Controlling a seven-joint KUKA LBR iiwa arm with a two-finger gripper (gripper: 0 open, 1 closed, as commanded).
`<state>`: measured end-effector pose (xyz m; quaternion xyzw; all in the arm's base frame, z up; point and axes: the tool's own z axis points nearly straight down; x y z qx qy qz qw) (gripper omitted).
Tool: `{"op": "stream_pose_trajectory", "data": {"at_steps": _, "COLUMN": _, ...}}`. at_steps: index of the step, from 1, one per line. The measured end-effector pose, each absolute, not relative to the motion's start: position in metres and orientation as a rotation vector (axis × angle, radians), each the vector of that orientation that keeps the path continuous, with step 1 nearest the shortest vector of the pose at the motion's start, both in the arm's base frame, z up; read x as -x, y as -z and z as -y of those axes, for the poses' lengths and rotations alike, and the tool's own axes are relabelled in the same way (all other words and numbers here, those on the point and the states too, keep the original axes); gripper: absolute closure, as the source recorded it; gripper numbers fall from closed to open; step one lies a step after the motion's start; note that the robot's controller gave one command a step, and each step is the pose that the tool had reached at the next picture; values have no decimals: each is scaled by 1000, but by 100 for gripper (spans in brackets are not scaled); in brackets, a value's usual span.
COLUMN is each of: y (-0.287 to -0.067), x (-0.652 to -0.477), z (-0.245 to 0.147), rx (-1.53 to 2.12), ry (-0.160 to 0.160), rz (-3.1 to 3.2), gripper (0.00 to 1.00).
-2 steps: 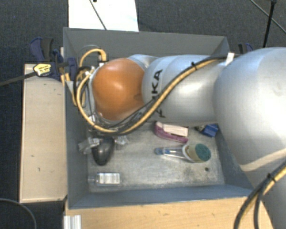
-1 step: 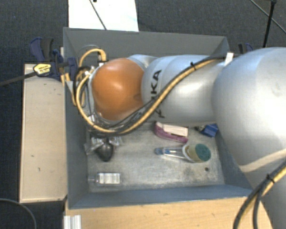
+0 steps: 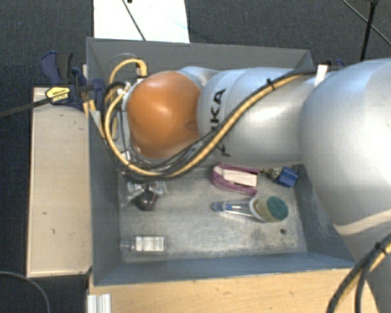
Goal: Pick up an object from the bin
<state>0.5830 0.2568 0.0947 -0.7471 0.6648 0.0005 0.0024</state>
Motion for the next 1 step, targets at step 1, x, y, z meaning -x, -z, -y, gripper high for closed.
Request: {"op": "stream_pose_trajectory", "data": {"at_steps": 1, "y": -139, "x": -584, "z": -258, "rx": 2331, "ry": 2, "rz": -2096, "gripper": 100}}
